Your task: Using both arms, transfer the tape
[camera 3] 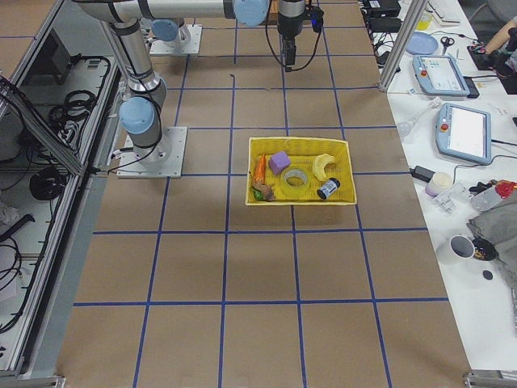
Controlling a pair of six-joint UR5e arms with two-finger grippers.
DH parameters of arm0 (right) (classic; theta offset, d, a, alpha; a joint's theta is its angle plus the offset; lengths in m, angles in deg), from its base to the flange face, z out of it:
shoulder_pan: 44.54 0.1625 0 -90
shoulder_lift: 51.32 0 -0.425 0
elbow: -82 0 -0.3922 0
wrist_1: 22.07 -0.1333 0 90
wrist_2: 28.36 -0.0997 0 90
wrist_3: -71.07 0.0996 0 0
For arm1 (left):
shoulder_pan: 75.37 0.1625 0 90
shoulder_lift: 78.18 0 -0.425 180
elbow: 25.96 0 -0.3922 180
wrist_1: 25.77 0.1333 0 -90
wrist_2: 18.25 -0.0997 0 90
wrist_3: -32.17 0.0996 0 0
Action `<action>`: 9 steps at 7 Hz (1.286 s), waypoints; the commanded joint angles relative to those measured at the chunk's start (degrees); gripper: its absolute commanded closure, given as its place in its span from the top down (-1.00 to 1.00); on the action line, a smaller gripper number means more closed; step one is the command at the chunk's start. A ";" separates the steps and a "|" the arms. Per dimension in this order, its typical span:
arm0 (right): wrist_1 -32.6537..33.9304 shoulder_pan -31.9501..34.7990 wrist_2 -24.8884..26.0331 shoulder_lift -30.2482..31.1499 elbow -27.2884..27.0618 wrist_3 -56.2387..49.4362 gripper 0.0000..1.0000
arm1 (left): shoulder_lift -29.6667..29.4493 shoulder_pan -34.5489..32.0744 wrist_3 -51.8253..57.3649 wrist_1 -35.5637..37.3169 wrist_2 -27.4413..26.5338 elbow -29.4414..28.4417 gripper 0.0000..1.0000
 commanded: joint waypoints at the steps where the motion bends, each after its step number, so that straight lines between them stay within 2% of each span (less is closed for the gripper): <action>1: -0.02 0.00 0.00 -0.03 -0.09 0.00 1.00 | 0.00 0.00 0.00 -0.04 -0.13 0.00 1.00; 5: -0.02 0.00 0.00 -0.11 0.00 -0.35 1.00 | 0.00 0.09 0.00 -0.04 -0.13 0.00 1.00; 7: -0.20 0.00 0.00 0.06 0.17 -0.35 1.00 | -0.08 0.09 0.00 0.05 -2.32 0.09 1.00; 9: -0.20 0.00 -0.09 -0.02 0.18 -0.35 1.00 | -0.09 0.09 0.00 0.05 -2.33 0.18 1.00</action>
